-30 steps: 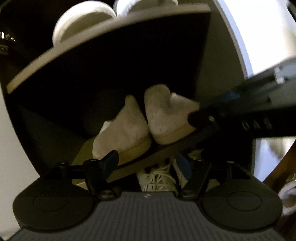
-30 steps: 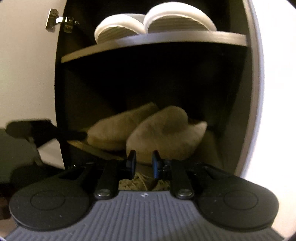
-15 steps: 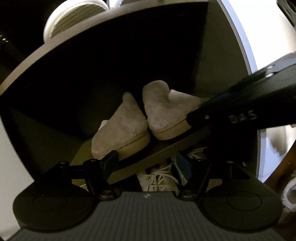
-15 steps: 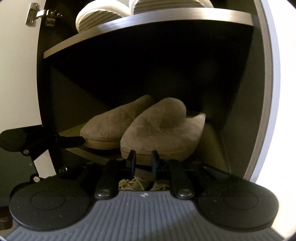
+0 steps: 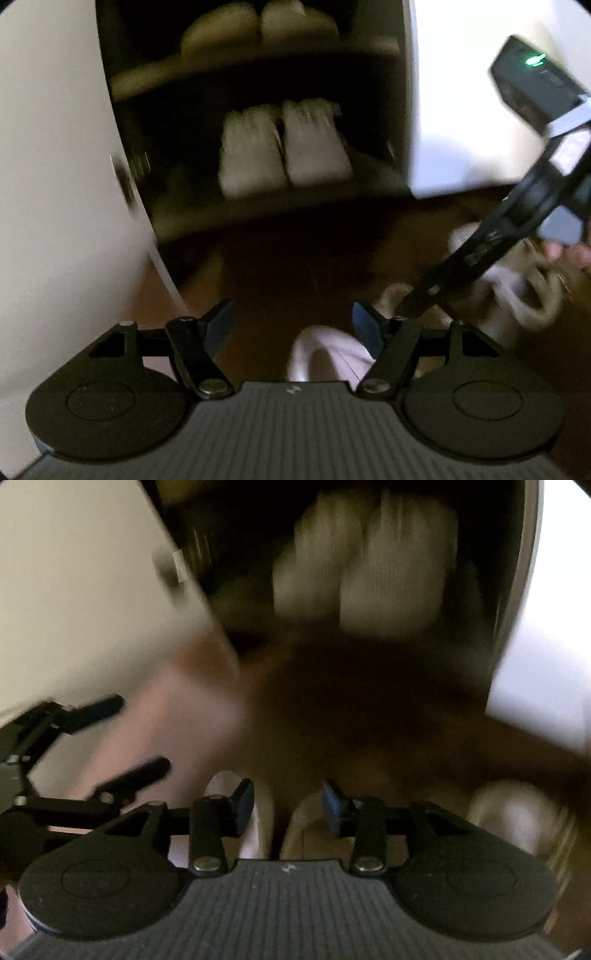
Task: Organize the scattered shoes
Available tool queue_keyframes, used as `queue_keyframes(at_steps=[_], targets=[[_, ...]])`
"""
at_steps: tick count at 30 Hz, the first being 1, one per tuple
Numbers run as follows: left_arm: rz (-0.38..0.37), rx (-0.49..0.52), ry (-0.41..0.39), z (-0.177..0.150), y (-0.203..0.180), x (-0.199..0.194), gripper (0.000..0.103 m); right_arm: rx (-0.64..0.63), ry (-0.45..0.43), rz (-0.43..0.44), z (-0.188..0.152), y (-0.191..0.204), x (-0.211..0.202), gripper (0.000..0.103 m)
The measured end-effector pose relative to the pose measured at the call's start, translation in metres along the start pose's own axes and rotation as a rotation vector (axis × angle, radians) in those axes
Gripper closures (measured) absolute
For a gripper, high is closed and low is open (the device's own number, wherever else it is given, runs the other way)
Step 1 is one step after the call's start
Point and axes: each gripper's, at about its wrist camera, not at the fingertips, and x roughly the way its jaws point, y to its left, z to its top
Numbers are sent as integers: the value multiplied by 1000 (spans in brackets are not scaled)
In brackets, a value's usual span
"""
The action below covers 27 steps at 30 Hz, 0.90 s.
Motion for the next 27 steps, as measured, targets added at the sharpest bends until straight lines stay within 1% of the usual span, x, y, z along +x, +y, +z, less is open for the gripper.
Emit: queue_keyframes(at_steps=[1,2,3,6,8,10,11,12,13,14,15,17,19,22,23,26,27], targets=[[-13,-7,17,-5,-2,1,32,14,19,7,-3,0,7,53],[-21,-10,30,-8,-3,3,32,32,45,-1,-8,1,19,50],[-27,-10,45,-10,-5,6,32,41,43,-31,-10,2,25,50],[-40,-12,90,-16,-6,12,32,31,51,-61,-11,8,42,50],[-48,-21,100,-17,-5,13,32,30,49,-77,-11,14,57,52],[-61,-45,104,-19,0,12,32,-25,18,-91,-10,22,65,62],[-63,-53,103,-20,3,12,32,-51,8,-101,-9,25,67,65],[-63,-58,104,-21,6,13,32,-84,-9,-121,-7,28,69,81],[-64,-62,107,-22,9,15,32,-144,-53,-179,-4,34,72,86],[-66,-65,110,-22,11,17,32,-132,-62,-166,-3,33,73,92],[-69,-71,114,-22,13,20,32,-121,-71,-154,0,33,73,95],[-72,-87,121,-22,18,27,32,-100,-76,-144,15,35,77,95],[-71,-98,127,-22,22,33,32,-52,-85,-130,30,33,82,95],[-49,-86,131,-20,25,41,32,69,-128,-114,71,28,97,95],[-41,-85,136,-19,27,46,32,78,-136,-114,71,27,100,95],[-28,-93,151,-17,30,58,32,154,-211,-128,115,20,117,95],[-27,-97,155,-17,31,60,32,158,-219,-128,123,18,120,93]])
